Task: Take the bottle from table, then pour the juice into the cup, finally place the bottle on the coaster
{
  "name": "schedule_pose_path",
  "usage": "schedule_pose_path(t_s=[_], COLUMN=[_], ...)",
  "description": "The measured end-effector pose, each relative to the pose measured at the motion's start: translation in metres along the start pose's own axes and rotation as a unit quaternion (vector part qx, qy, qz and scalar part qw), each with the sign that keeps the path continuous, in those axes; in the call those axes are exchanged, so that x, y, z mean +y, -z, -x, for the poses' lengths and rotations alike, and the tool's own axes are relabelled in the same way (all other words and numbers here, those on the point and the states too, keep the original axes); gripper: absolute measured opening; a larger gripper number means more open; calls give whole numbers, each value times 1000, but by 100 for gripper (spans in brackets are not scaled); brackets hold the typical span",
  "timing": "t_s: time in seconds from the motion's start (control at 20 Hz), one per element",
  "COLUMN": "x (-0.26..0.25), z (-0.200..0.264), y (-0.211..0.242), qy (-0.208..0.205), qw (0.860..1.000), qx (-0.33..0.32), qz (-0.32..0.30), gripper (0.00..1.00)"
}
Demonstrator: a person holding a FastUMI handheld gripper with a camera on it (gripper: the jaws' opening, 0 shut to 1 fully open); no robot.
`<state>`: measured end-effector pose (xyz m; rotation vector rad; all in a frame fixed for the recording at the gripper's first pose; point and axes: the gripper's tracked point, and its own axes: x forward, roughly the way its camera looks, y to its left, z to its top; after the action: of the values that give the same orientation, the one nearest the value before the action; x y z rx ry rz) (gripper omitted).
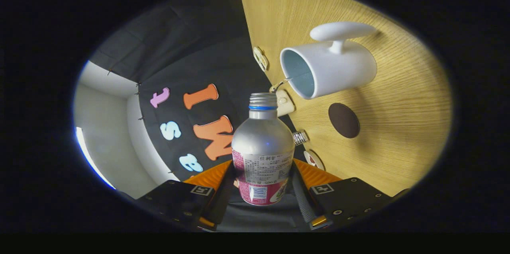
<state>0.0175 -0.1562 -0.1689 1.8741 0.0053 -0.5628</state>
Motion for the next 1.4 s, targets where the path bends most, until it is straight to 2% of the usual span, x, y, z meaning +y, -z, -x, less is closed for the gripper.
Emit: schedule_pose_path(t_s=[1.4], x=[16], z=[1], y=[-7], qy=[-12], qw=[998], qx=[-13], qz=[-57], gripper=[74])
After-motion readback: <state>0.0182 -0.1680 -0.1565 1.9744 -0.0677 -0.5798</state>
